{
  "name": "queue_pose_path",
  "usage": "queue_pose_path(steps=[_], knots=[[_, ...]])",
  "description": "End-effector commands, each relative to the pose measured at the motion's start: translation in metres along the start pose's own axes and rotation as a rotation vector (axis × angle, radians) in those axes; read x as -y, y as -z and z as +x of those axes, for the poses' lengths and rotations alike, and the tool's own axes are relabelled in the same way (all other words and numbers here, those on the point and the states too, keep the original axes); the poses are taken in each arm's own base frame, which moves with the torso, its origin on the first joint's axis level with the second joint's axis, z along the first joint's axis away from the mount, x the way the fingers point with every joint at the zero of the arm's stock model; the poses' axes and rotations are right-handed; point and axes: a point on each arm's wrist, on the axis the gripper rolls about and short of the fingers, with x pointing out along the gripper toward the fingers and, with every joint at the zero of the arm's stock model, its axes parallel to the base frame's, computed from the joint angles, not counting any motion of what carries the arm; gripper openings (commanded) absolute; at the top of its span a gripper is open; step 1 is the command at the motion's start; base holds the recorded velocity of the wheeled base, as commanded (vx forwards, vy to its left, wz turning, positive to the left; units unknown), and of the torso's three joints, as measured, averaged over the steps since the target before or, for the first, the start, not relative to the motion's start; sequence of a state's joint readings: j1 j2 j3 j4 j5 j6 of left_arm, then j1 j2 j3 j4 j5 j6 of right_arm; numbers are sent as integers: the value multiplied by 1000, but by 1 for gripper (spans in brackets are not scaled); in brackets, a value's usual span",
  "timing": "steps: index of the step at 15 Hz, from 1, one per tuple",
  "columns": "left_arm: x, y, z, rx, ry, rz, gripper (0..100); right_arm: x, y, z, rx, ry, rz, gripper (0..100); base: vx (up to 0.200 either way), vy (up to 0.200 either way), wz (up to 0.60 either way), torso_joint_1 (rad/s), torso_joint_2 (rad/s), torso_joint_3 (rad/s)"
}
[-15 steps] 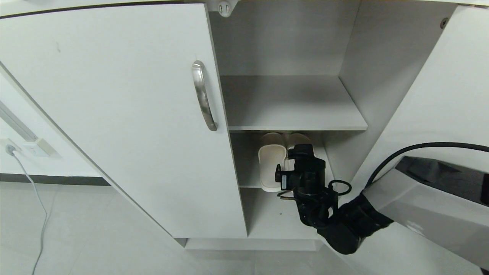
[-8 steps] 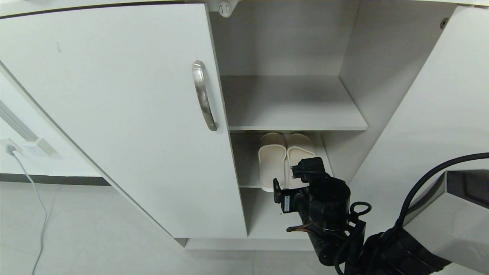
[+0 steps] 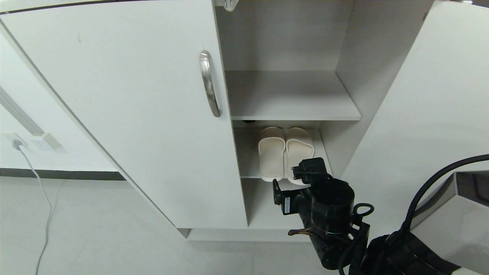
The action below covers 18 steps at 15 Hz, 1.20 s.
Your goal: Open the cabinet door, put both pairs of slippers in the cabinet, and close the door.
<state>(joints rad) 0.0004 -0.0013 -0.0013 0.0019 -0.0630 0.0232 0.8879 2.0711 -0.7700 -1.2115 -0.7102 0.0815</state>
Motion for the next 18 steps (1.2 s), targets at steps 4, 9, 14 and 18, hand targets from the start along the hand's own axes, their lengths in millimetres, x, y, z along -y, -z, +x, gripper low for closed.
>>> queue_pose_path(steps=[4,9,14,18], knots=[[0,0,0,-1,-1,0,0,0,1,0,-2,0,-2,100,-150,0,0,4,5,-1],[0,0,0,-1,-4,0,0,1,2,-1,-5,0,-5,100,0,0,0,0,0,0],[0,0,0,-1,-1,0,0,1,1,-2,4,1,2,100,0,0,0,0,0,0],[0,0,0,-1,0,1,0,1,2,-2,2,3,0,100,0,0,0,0,0,0]])
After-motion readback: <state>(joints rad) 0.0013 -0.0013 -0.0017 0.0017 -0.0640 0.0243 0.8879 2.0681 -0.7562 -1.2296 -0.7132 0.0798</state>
